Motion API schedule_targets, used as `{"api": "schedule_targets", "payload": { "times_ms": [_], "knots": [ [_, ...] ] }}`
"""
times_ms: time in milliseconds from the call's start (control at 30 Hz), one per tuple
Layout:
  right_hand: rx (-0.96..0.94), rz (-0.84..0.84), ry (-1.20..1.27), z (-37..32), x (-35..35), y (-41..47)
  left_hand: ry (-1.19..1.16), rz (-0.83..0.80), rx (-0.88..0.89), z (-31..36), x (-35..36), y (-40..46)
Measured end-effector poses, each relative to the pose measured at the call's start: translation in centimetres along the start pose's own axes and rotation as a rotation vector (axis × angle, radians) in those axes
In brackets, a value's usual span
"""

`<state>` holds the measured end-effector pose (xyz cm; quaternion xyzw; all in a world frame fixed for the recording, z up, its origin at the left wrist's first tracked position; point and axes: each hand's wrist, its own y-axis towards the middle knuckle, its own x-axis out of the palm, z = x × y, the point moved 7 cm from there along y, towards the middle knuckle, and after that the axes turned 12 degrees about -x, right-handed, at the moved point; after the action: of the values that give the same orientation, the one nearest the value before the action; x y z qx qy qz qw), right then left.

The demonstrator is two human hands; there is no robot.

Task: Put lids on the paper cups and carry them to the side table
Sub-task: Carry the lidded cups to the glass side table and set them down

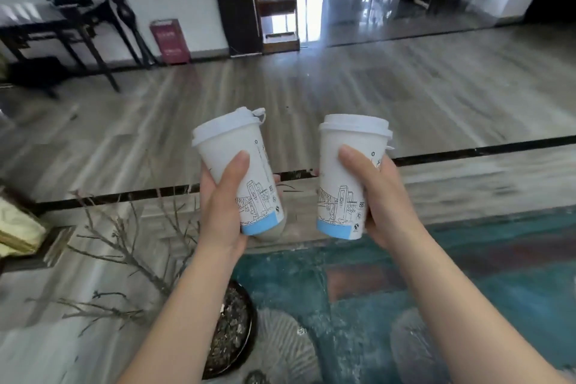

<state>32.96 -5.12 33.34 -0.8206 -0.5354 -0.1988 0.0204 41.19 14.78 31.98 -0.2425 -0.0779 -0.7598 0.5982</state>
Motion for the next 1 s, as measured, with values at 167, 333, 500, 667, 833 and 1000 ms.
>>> {"api": "schedule_targets", "payload": {
  "times_ms": [167, 333, 500, 667, 833, 1000],
  "knots": [
    [0.058, -0.1, 0.003, 4.4, 5.4, 6.7, -0.058, 0.188, 0.072, 3.4, -4.3, 3.5],
    [0.076, -0.179, 0.014, 7.9, 8.8, 14.6, -0.207, 0.338, 0.16, 5.6, -3.4, 10.1],
    [0.065, -0.25, 0.044, 10.7, 10.1, 26.1, -0.261, 0.419, 0.261, 6.6, 0.1, 21.3],
    [0.089, -0.296, -0.017, 11.9, 9.0, 39.0, -0.251, 0.488, 0.21, 6.5, 2.8, 32.6],
    [0.113, -0.331, -0.032, 12.2, 9.6, 48.9, -0.172, 0.496, 0.196, 9.5, 4.5, 41.4],
    [0.089, -0.371, 0.009, 12.7, 12.1, 56.0, -0.182, 0.46, 0.21, 12.5, 4.8, 49.0]
  ]
}}
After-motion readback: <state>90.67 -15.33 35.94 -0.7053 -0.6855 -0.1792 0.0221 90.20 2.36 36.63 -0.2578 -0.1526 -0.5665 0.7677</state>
